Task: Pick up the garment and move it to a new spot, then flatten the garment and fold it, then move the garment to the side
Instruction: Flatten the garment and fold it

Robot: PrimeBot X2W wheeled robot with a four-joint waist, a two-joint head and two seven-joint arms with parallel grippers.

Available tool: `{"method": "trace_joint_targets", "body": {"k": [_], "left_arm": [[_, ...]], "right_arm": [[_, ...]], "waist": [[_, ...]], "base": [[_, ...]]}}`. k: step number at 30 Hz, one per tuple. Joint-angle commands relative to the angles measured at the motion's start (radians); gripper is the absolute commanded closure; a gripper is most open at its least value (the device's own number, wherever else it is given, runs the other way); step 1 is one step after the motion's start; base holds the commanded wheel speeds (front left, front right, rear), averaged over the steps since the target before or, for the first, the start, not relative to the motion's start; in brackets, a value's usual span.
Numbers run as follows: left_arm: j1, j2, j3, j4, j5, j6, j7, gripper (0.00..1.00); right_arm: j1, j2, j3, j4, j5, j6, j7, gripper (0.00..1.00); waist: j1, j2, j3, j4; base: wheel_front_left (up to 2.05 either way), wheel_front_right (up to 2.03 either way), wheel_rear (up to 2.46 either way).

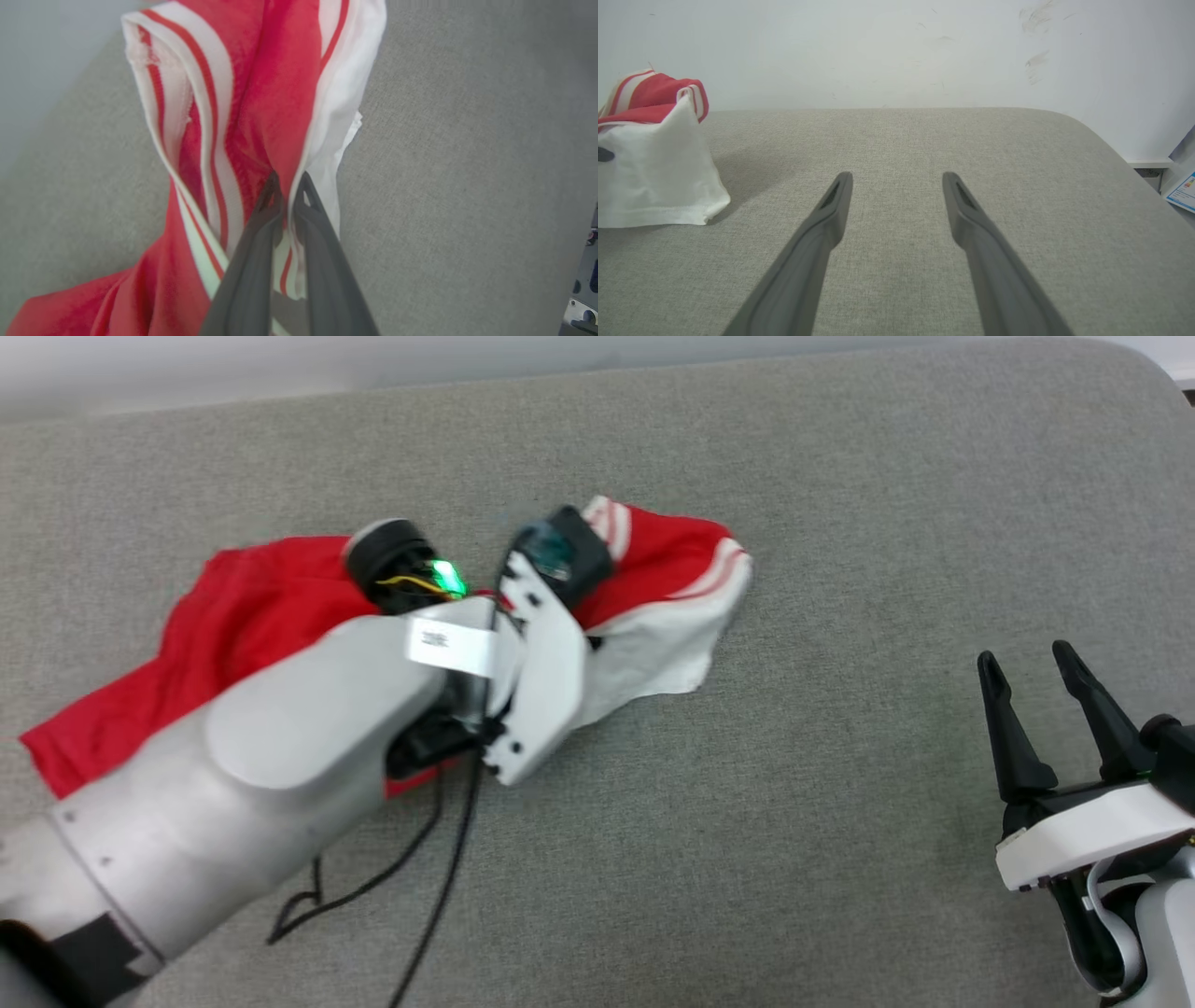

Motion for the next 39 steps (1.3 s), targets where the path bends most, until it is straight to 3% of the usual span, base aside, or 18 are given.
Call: {"method": "trace_joint_targets", "body": {"k": [1,13,20,21,22,26,31,34,39], "left_arm": [[0.008,-0.028,0.001,-0.01,0.021,-0.001,0.003,1.0],[0.123,-0.291,0.001,-0.025,0.185,-0.001,0.1,1.0],[0.218,-0.338,0.001,0.011,0.215,-0.001,0.128,1.0],[0.223,-0.341,0.001,0.02,0.222,-0.001,0.113,0.38],[0.229,-0.343,0.001,0.027,0.229,-0.001,0.095,0.0],[0.22,-0.357,0.002,0.051,0.242,-0.001,-0.025,0.0],[0.196,-0.373,0.027,0.116,0.253,0.0,-0.294,0.0],[0.208,-0.364,0.066,0.139,0.283,0.044,-0.426,0.0],[0.268,-0.302,0.127,0.128,0.321,0.172,-0.58,0.0]], "right_arm": [[-0.013,0.005,0.003,-0.004,0.003,-0.001,-0.005,0.0],[-0.052,0.021,0.004,0.019,0.009,-0.001,-0.036,0.0],[-0.068,0.031,0.006,0.042,0.005,-0.001,-0.05,0.0],[-0.067,0.03,0.004,0.046,0.004,-0.001,-0.051,0.0],[-0.065,0.029,0.002,0.05,0.003,-0.001,-0.052,0.0],[-0.046,0.017,0.004,0.061,-0.002,-0.001,-0.049,0.0],[-0.006,0.005,-0.009,0.062,-0.005,-0.001,-0.038,0.0],[0.021,-0.001,-0.014,0.054,-0.004,-0.001,-0.027,0.0],[0.062,-0.007,-0.021,0.036,-0.005,-0.001,-0.008,0.0]], "waist": [[0.0,0.0,0.007,-0.008],[0.0,0.0,0.062,-0.067],[0.0,0.0,0.071,-0.08],[0.0,0.0,0.067,-0.077],[0.0,0.0,0.063,-0.072],[0.0,0.0,0.025,-0.043],[0.0,0.0,-0.045,0.007],[0.0,0.0,-0.086,0.038],[0.0,0.0,-0.144,0.079]], "base": [[0.0,0.0,0.0],[0.0,0.0,0.0],[0.0,0.0,0.0],[0.0,0.0,0.0],[0.0,0.0,0.0],[0.0,0.0,0.0],[0.0,0.0,0.0],[0.0,0.0,0.0],[0.0,0.0,0.0]]}}
